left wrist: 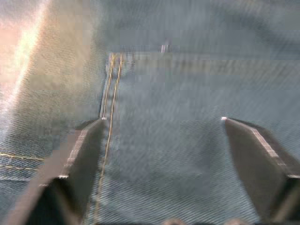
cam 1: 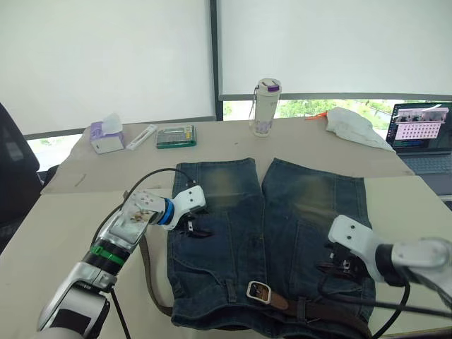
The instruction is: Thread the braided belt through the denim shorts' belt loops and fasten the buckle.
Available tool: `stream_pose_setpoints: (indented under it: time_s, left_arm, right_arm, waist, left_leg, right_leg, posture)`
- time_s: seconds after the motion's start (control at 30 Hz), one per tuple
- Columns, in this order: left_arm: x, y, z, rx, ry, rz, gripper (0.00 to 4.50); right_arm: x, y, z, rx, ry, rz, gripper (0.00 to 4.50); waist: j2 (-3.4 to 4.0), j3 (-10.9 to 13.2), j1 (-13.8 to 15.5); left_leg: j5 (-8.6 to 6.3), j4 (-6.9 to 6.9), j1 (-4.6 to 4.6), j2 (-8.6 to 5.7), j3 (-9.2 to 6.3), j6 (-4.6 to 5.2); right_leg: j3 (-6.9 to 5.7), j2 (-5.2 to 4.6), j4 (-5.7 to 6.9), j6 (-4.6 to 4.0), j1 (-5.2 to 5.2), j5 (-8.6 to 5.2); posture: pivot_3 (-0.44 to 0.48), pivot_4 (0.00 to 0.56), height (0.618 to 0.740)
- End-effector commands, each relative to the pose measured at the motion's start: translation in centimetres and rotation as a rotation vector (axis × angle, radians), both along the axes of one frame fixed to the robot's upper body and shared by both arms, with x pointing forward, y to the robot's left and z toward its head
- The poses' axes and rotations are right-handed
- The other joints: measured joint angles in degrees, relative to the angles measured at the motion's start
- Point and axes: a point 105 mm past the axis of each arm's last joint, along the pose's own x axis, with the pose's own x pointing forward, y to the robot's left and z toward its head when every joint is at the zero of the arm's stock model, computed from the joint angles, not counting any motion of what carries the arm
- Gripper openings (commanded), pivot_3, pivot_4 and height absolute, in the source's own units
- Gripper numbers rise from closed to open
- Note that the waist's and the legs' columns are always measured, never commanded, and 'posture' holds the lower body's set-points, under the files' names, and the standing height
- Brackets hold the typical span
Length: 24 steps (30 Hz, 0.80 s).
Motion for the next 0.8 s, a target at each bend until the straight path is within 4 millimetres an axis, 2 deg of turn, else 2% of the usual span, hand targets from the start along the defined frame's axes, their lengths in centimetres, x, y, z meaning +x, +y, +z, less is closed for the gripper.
stream_pose_setpoints:
  time_s: [0.03,0.1,0.2,0.3,0.37,0.43,0.57,0.6,0.8]
  left_arm:
    - [0.0,0.3,-0.3,0.079,-0.017,-0.016,4.46]
    - [-0.2,0.3,-1.2,0.104,0.0,-0.02,4.46]
    - [-0.4,0.2,-2.5,0.141,0.031,-0.013,3.69]
    - [-0.6,0.1,-2.9,0.142,0.035,0.007,2.71]
    - [-0.7,0.3,-3.2,0.145,0.032,0.018,1.96]
    - [-0.7,0.5,-3.5,0.139,0.031,0.05,1.34]
    - [-0.1,0.8,-3.8,0.125,-0.005,0.118,0.02]
    - [0.1,0.8,-3.8,0.124,-0.012,0.126,0.02]
    - [5.0,0.1,-1.8,0.084,-0.178,0.242,0.02]
  right_arm:
    - [0.5,-1.7,-2.2,-0.105,0.1,0.008,2.94]
    - [0.7,-2.0,-3.3,-0.124,0.158,0.013,2.94]
    - [0.2,-2.3,-5.0,-0.156,0.281,0.034,2.16]
    - [0.2,-2.6,-5.4,-0.191,0.304,0.038,1.2]
    - [0.4,-3.0,-5.3,-0.212,0.294,0.034,0.38]
    - [0.7,-3.1,-5.1,-0.235,0.265,0.029,0.0]
    - [2.4,-3.4,-4.6,-0.287,0.167,0.016,0.0]
    - [2.7,-3.5,-4.6,-0.297,0.152,0.013,0.0]
    - [8.9,-5.2,-2.3,-0.387,-0.096,-0.089,0.0]
  waist:
    - [0.0,0.0,0.01]
    - [0.04,-0.03,0.12]
    - [-0.12,-0.29,0.2]
    - [-0.16,-0.56,0.57]
    - [-0.14,-0.63,0.79]
    - [-0.24,-0.67,0.94]
    - [-0.61,-0.82,0.92]
    - [-0.67,-0.86,0.84]
    - [-0.81,-0.77,1.15]
  left_leg:
    - [0.0,0.0,-0.03,0.01,0.0,0.0]
    - [0.0,0.0,-0.03,0.01,0.0,0.0]
    - [-0.02,0.03,0.08,0.01,0.04,0.03]
    - [-0.07,0.04,0.2,0.0,-0.04,0.11]
    - [-0.09,0.04,0.33,-0.01,-0.08,0.15]
    - [-0.11,0.04,0.45,-0.02,-0.09,0.16]
    - [-0.15,0.02,0.78,-0.01,-0.13,0.19]
    - [-0.29,0.02,0.84,-0.01,-0.12,0.42]
    - [-0.32,0.05,1.07,-0.22,-0.06,0.49]
  right_leg:
    - [0.01,-0.01,0.01,0.0,-0.02,0.0]
    - [-0.01,-0.02,0.01,0.0,-0.03,0.0]
    - [0.0,-0.03,-0.01,0.0,0.08,0.0]
    - [-0.02,-0.05,-0.02,0.0,0.28,0.0]
    - [-0.03,-0.06,-0.06,0.01,0.47,0.0]
    - [-0.03,-0.08,-0.09,0.02,0.61,-0.01]
    - [-0.01,-0.08,-0.13,0.02,0.88,-0.01]
    - [-0.02,-0.08,-0.13,0.03,0.92,-0.02]
    - [-0.06,-0.07,-0.12,0.02,0.9,0.03]
  posture:
    - [0.0,0.15,0.74]
    - [0.0,0.15,0.74]
    - [0.0,0.15,0.74]
    - [0.0,0.15,0.74]
    - [0.0,0.15,0.74]
    - [0.0,0.15,0.74]
    - [0.0,0.15,0.74]
    - [0.0,0.15,0.74]
    - [0.0,0.15,0.74]
